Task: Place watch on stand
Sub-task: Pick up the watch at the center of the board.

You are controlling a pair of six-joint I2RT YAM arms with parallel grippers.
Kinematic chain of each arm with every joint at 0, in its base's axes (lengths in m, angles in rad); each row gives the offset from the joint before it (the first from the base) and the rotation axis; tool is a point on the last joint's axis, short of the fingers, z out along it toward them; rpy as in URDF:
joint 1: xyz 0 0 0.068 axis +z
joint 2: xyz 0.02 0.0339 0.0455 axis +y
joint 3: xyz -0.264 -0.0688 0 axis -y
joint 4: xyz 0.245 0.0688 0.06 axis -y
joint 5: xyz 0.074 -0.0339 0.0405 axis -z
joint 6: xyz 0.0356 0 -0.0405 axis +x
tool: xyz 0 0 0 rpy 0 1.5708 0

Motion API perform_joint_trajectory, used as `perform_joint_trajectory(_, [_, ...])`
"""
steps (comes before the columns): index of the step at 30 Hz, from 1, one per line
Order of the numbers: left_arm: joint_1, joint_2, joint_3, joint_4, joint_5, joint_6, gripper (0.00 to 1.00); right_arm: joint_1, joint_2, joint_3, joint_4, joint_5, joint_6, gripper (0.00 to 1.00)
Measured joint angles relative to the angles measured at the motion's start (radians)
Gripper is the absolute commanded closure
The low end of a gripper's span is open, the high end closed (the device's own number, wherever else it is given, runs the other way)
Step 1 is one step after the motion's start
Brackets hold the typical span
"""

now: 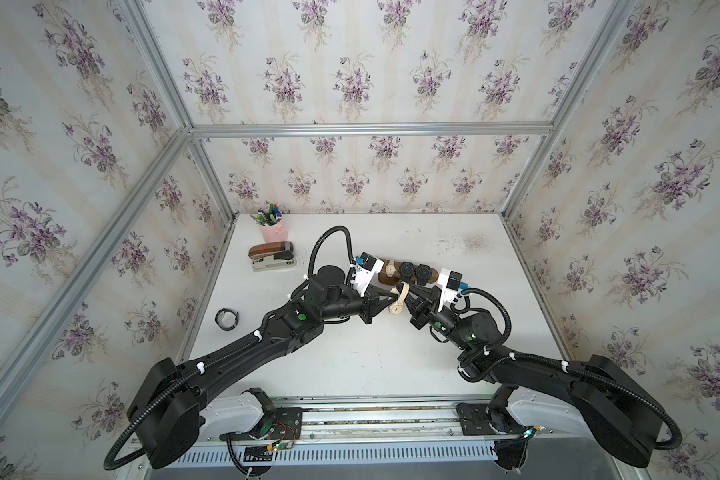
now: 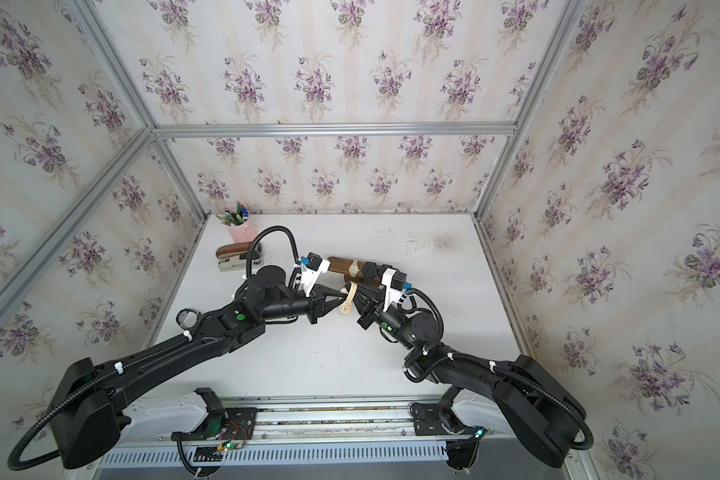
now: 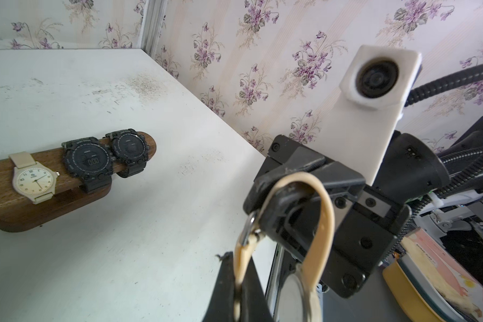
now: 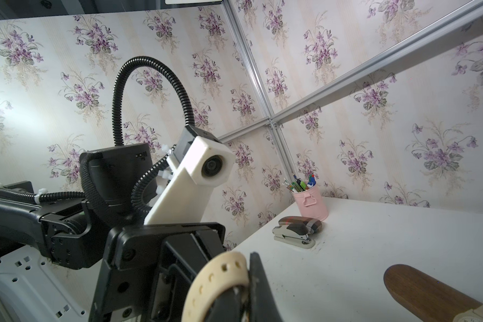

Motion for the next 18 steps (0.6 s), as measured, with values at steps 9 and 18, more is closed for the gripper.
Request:
perform_joint_trajectory(9, [0.000, -0.006, 0.174, -0.328, -0.312, 0.131, 0.99, 0.000, -0.080, 0.105, -0.345, 0.047, -0.079, 0.54])
perform_joint_trajectory(18, [-0.053, 0.085, 0.345, -0.650, -0.650, 0.267, 0.99, 0.000, -0.214, 0.167, -0.784, 0.157, -0.170, 0.44])
